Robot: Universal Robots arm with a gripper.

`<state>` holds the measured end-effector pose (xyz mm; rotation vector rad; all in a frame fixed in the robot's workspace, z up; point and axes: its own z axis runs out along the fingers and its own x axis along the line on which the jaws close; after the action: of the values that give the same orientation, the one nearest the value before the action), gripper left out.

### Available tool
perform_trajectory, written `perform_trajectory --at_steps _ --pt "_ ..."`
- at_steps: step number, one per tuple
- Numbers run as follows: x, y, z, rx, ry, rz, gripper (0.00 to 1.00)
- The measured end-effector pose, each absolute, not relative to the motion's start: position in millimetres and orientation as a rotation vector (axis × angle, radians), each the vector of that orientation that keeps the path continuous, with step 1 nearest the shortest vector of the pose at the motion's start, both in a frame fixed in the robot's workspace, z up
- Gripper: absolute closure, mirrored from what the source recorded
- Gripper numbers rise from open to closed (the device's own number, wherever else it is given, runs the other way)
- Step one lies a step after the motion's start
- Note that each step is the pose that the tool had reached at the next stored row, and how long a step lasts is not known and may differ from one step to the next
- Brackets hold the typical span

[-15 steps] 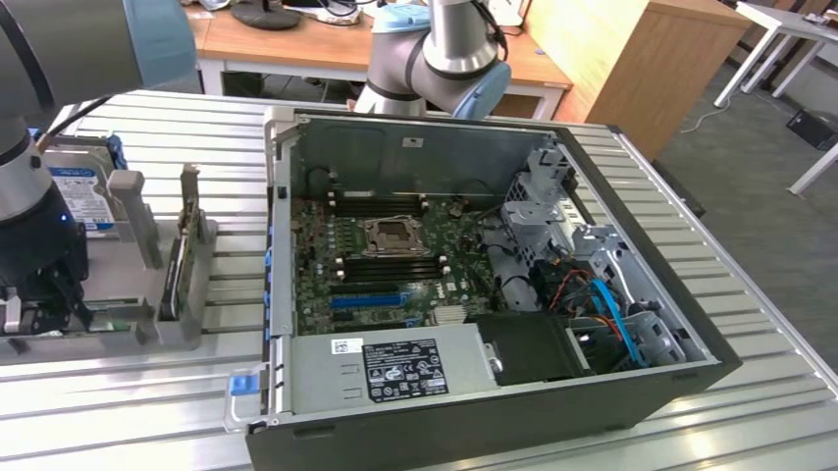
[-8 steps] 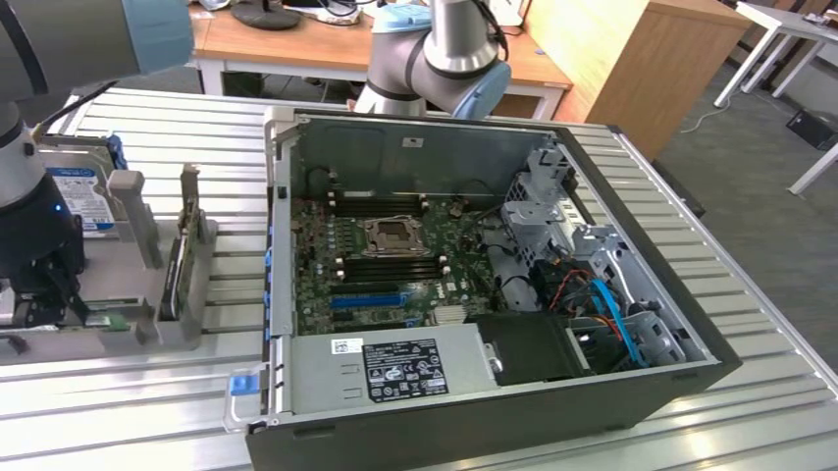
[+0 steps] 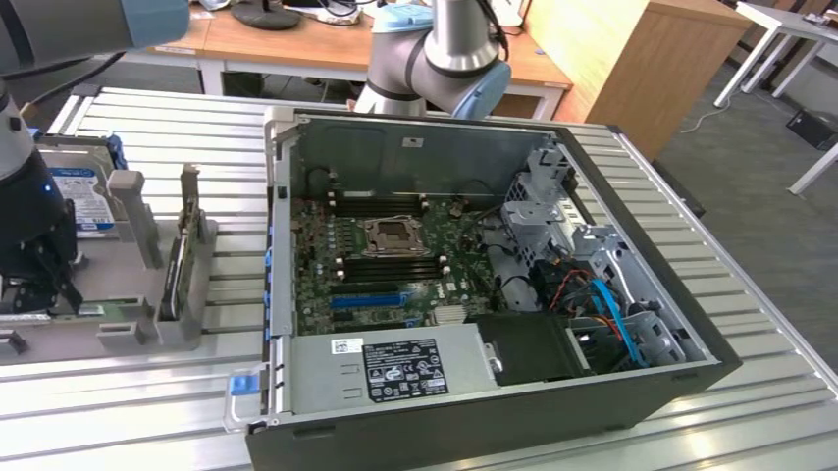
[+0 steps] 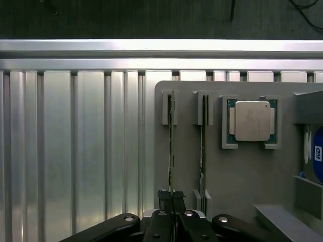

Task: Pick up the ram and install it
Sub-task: 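Pick up the ram and move it above insertion slot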

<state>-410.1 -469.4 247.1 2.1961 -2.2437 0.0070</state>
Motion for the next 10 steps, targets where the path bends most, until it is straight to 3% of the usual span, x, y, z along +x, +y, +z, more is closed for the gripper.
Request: perform_trajectory --at_steps 10 --pt "-410 -469 278 2.196 -2.244 0.007 0.88"
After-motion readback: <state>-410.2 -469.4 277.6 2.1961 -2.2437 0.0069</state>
